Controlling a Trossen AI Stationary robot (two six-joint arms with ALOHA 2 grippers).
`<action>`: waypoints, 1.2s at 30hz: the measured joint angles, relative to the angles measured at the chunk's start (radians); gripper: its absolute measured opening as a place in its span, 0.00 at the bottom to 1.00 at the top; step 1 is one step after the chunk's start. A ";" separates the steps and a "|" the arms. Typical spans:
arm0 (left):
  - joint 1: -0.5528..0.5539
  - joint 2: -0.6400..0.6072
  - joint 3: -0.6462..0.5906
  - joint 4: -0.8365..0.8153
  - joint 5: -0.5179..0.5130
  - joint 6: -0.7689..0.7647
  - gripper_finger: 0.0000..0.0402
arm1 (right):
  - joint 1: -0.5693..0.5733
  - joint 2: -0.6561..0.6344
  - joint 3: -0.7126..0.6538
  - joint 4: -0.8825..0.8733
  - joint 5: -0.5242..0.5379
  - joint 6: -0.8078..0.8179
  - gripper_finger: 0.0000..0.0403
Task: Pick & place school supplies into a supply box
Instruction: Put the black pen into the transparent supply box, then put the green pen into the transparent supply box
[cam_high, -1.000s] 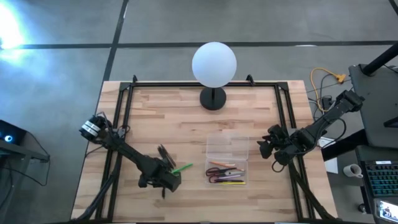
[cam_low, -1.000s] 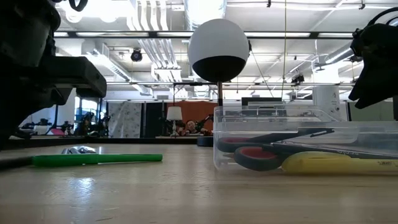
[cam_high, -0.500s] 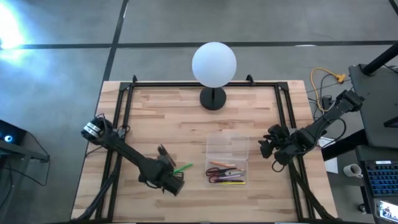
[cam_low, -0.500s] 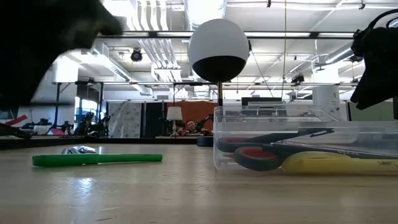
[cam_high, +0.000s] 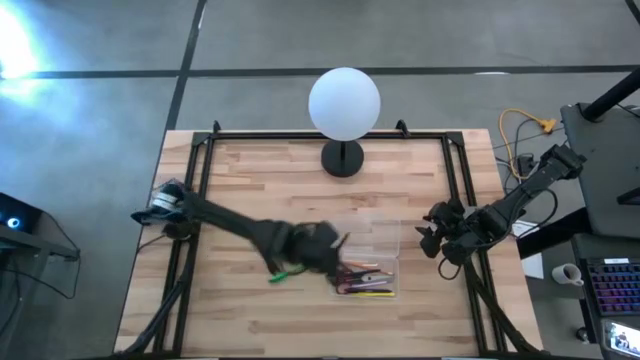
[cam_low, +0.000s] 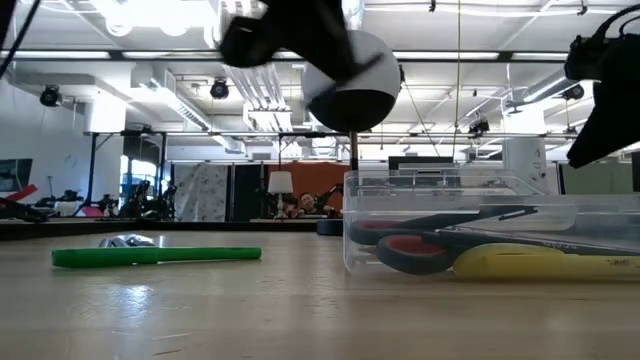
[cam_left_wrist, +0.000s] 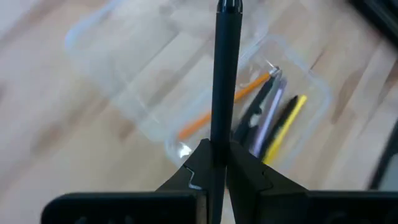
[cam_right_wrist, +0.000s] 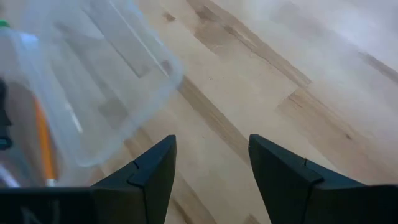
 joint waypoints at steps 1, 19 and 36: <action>0.020 0.032 0.033 -0.003 0.027 0.084 0.02 | 0.000 0.000 0.009 -0.001 0.000 -0.005 0.48; 0.076 0.562 0.593 -0.122 0.488 0.835 0.11 | 0.000 0.002 0.054 -0.078 -0.038 -0.036 0.48; 0.073 0.398 0.513 -0.398 0.261 0.406 0.29 | 0.000 0.002 0.049 -0.077 -0.045 -0.038 0.48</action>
